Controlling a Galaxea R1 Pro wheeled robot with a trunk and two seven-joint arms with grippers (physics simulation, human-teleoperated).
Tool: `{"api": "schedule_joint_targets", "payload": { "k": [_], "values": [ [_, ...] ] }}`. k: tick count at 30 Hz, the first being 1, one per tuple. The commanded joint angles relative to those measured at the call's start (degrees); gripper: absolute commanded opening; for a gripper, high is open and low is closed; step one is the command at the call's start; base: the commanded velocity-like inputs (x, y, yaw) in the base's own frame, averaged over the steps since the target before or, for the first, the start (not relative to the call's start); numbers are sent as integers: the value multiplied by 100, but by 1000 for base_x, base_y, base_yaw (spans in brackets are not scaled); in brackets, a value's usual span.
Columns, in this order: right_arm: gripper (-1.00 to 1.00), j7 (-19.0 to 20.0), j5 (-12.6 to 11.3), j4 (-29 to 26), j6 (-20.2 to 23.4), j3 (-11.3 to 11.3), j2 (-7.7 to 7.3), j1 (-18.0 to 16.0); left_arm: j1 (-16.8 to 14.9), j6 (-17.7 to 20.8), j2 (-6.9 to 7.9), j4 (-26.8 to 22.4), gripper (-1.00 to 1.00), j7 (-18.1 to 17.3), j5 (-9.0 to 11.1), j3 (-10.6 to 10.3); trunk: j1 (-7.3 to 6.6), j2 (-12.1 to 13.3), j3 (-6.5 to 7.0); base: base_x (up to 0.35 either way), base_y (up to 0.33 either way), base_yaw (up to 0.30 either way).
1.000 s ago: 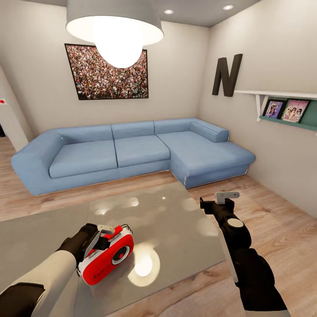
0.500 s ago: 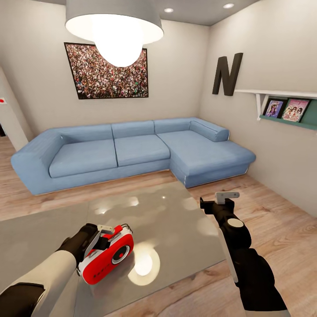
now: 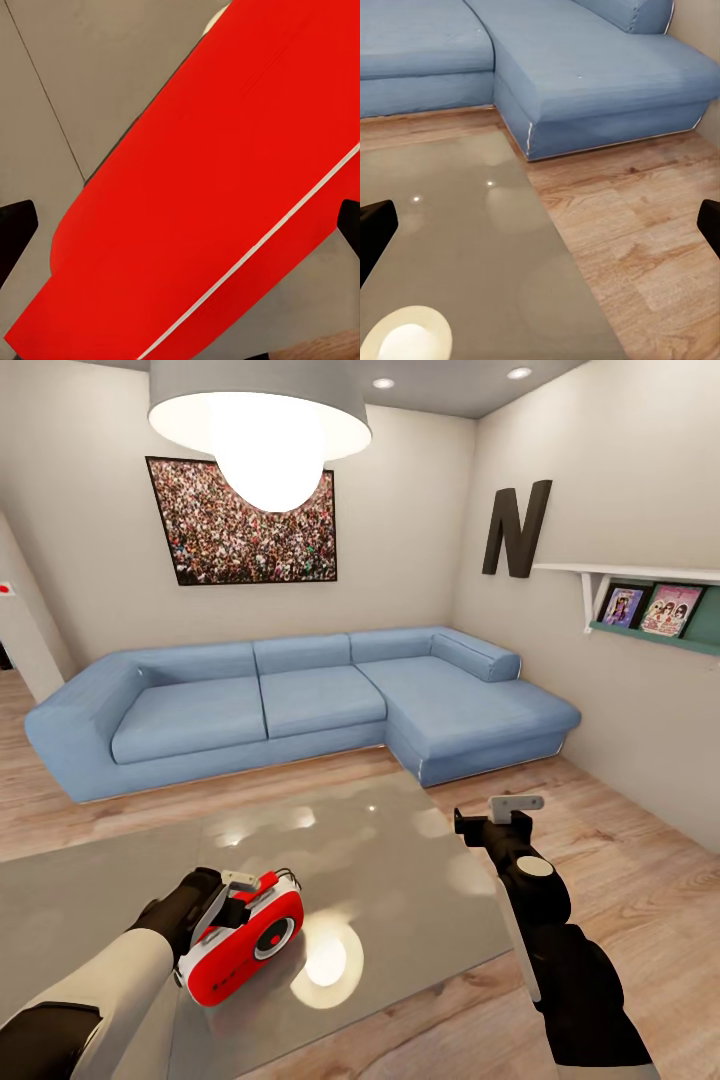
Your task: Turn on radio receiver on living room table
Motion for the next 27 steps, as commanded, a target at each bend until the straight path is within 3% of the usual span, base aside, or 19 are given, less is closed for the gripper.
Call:
{"api": "schedule_joint_targets", "payload": {
  "k": [1, 13, 14, 27],
  "values": [
    [100, 0, 0, -3, 0, 0, 0, 0, 0, 0, 0, 0, 100, 0, -1, 0, 0, 0, 0, 0, 0, 0],
    [100, 0, 0, -7, 0, 0, 0, 0, 0, 0, 0, 0, 100, 0, 5, 0, 0, 0, 0, 0, 0, 0],
    [100, 0, 0, -7, 0, 0, 0, 0, 0, 0, 0, 0, -100, 0, 6, 0, 0, 0, 0, 0, 0, 0],
    [100, 0, 0, -17, 0, 0, 0, 0, 0, 0, 0, 0, -100, 0, 7, 0, 0, 0, 0, 0, 0, 0]
  ]
}}
